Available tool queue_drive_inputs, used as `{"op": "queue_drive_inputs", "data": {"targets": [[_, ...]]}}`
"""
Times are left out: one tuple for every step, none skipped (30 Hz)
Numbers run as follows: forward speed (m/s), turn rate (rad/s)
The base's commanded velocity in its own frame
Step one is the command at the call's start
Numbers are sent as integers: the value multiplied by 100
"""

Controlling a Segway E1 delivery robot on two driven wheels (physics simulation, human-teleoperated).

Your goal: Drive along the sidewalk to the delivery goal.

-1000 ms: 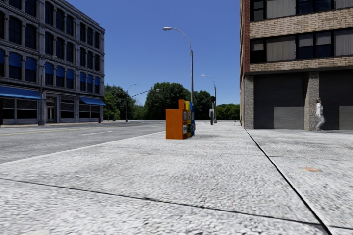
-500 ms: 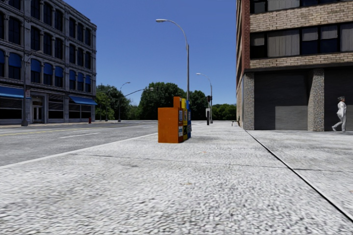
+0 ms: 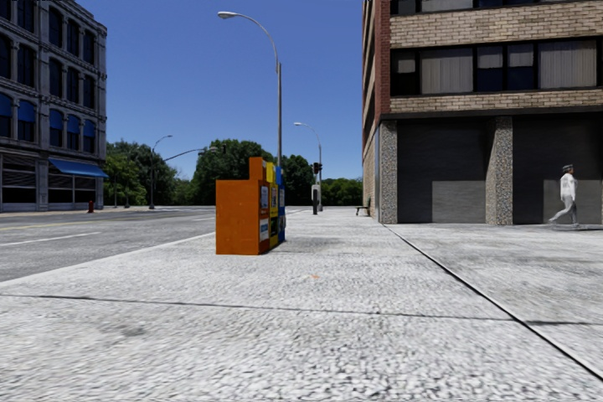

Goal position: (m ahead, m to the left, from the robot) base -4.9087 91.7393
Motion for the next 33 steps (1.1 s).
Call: {"op": "queue_drive_inputs", "data": {"targets": [[200,-120],[200,-120],[200,-120],[200,-120],[200,-49],[200,-3],[200,0],[200,0],[200,0],[200,0],[200,-59],[200,-75],[200,-81],[200,0],[200,0],[200,0],[200,0],[200,0],[200,0],[200,1],[200,47],[200,47],[200,96],[200,120],[200,41],[200,1],[200,0],[200,0],[200,0],[200,10],[200,14],[200,15],[200,9]]}}
